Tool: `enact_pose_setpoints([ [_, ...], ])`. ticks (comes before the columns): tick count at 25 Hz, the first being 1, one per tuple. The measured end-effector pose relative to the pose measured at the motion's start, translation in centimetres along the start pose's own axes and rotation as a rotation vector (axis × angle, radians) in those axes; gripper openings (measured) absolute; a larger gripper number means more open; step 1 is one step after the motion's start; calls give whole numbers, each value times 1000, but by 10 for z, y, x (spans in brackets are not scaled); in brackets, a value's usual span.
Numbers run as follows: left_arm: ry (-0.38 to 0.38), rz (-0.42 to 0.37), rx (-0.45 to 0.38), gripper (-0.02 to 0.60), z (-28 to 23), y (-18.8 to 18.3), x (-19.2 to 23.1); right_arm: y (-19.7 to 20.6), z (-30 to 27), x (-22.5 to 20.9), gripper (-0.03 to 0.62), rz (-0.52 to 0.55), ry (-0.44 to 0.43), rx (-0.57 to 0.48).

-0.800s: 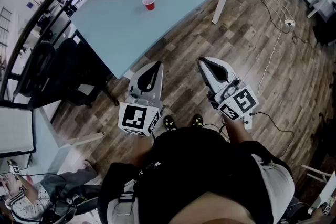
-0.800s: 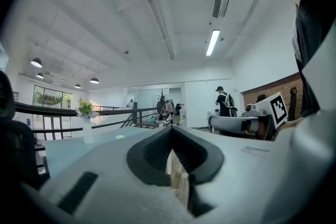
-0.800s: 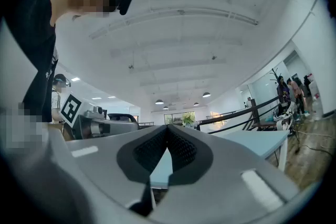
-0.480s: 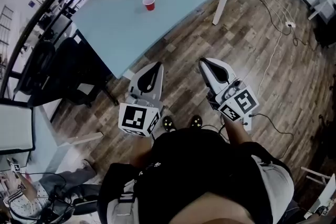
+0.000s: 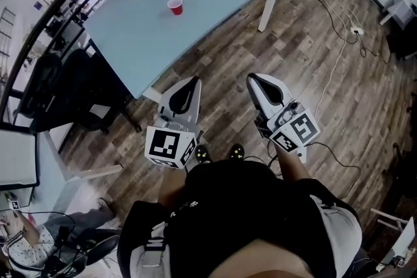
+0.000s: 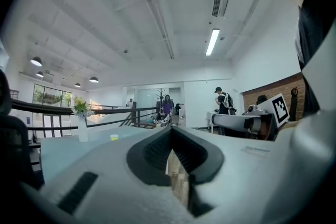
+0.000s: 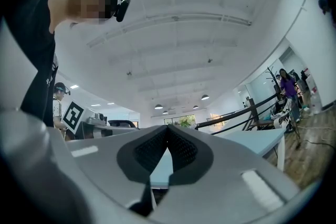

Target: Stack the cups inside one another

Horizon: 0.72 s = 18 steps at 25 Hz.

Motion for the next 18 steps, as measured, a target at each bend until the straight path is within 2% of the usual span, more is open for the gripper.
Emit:
enact_pose_setpoints([
  [10,11,-16,5,-12,-25,-6,-42,-9,43,-28,3,1,10,19],
  [18,17,-21,20,-12,-35,-4,-46,-4,48,-40,3,-21,21,34],
])
Point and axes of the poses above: the fingertips, and each gripper's own axes: z backward along the fingers, x to its left, y out of its underside, the point moved 2 cm from there along z, backward along the fingers, and after that the axes turned 13 degrees about -z, right-handed, at the moved point
